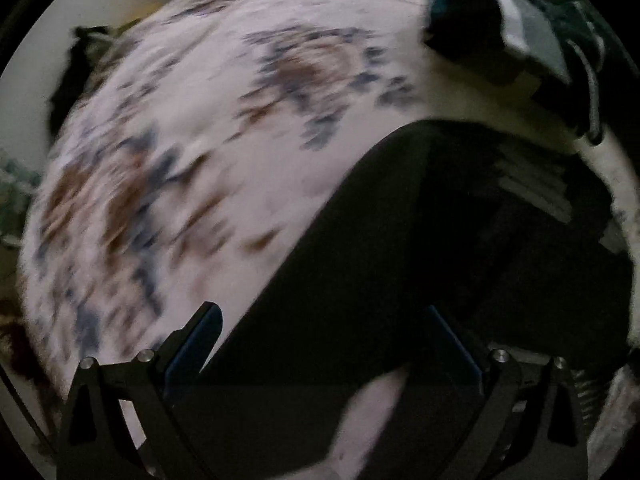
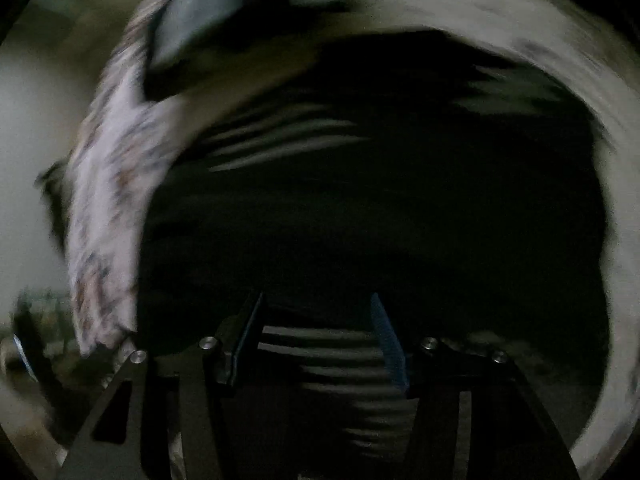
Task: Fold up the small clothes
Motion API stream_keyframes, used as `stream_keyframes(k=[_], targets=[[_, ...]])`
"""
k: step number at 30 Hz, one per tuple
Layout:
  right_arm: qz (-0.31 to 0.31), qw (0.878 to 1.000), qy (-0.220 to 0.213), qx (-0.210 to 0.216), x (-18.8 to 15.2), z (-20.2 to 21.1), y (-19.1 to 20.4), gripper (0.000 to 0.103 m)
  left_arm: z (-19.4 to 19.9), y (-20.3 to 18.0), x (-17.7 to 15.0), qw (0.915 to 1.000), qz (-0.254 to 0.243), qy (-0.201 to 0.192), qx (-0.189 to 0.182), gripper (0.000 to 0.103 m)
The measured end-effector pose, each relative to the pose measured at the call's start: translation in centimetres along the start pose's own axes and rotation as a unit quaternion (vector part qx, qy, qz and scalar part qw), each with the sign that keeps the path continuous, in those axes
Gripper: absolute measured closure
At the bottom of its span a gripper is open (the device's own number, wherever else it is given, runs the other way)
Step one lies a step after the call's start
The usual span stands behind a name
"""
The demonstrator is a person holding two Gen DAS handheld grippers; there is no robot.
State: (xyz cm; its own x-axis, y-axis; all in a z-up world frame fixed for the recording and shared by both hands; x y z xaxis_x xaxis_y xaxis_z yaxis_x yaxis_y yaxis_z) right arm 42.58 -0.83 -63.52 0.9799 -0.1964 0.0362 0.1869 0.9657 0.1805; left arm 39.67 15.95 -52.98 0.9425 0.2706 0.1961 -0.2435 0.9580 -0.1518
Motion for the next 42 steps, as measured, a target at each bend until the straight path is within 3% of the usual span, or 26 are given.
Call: stream_keyframes(k=[3,4,7,9,11,13,16,18,24,27,30,33,35,37,42], targets=[[-0.087,0.996,0.012,-0.012,-1.8,-1.4,-7.3,0.047,-3.5,-2.7,3.2,0.9978,-0.023,0.033,-0.053,0.001],[-0.126,0.992,0.013,-0.004,-2.8,-2.0,-10.1,0.047,-4.7,-3.7,3.7,0.9969,-0.030,0.045,-0.056,0.007],[-0.204,0.978,0.030,0.033,-4.5,-3.5,-16.1,0.047,-8.2,-6.1,4.7,0.9944,-0.070,0.073,-0.030,0.060],[-0.236,0.970,0.025,0.054,-5.8,-4.3,-19.0,0.047,-8.7,-6.9,4.9,0.9941,-0.094,0.055,-0.007,0.073],[-0.245,0.969,0.001,0.027,-6.2,-4.5,-21.9,0.047,-8.0,-6.7,5.1,0.9954,-0.089,0.035,-0.008,0.088],[-0.215,0.976,-0.028,-0.027,-6.1,-4.1,-24.4,0.047,-7.4,-6.0,5.1,0.9966,-0.075,0.023,-0.022,0.091],[-0.237,0.964,-0.081,-0.090,-4.8,-2.9,-28.7,0.049,-6.5,-5.1,5.2,0.9976,-0.062,0.010,-0.028,0.098],[-0.246,0.960,-0.086,-0.103,-4.1,-3.1,-30.3,0.051,-6.2,-4.9,5.4,0.9980,-0.061,0.001,-0.014,0.098],[-0.253,0.954,-0.085,-0.136,-3.0,-4.6,-30.0,0.051,-5.9,-3.9,5.6,0.9988,-0.029,0.018,-0.036,0.096],[-0.235,0.959,-0.063,-0.147,-2.7,-4.7,-27.5,0.050,-4.1,-3.0,5.1,0.9984,-0.011,0.003,-0.055,0.096],[-0.208,0.969,-0.036,-0.129,-3.4,-4.1,-24.8,0.045,-2.2,-1.3,4.1,0.9977,0.013,-0.012,-0.066,0.094],[-0.191,0.978,-0.014,-0.087,-5.5,-3.3,-21.8,0.030,-0.3,0.8,2.6,0.9976,0.030,-0.033,-0.052,0.062],[-0.171,0.982,-0.001,-0.082,-6.8,-3.2,-19.4,0.026,0.6,2.5,1.0,0.9971,0.050,-0.034,-0.047,0.014],[-0.144,0.986,0.018,-0.086,-7.9,-3.7,-16.8,0.015,1.5,5.0,-1.1,0.9950,0.083,-0.029,-0.047,0.011],[-0.076,0.992,0.058,-0.086,-10.3,-6.6,-10.0,0.014,4.8,14.6,-8.7,0.9799,0.196,-0.013,-0.033,0.011]])
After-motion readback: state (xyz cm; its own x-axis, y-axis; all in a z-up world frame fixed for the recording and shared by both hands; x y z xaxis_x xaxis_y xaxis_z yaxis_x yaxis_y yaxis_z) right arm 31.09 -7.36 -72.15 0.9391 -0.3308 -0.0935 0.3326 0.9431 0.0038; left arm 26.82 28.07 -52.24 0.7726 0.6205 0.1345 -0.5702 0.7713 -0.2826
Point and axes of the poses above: each gripper's, at about its wrist camera, not at the fingertips, and z roughly against the way its jaws point, y to its left, x to its top, the point moved 3 cm from there along -z, roughly the way its jaws point, and after that the axes turned 8 degrees about -x, right-handed, at the moved point
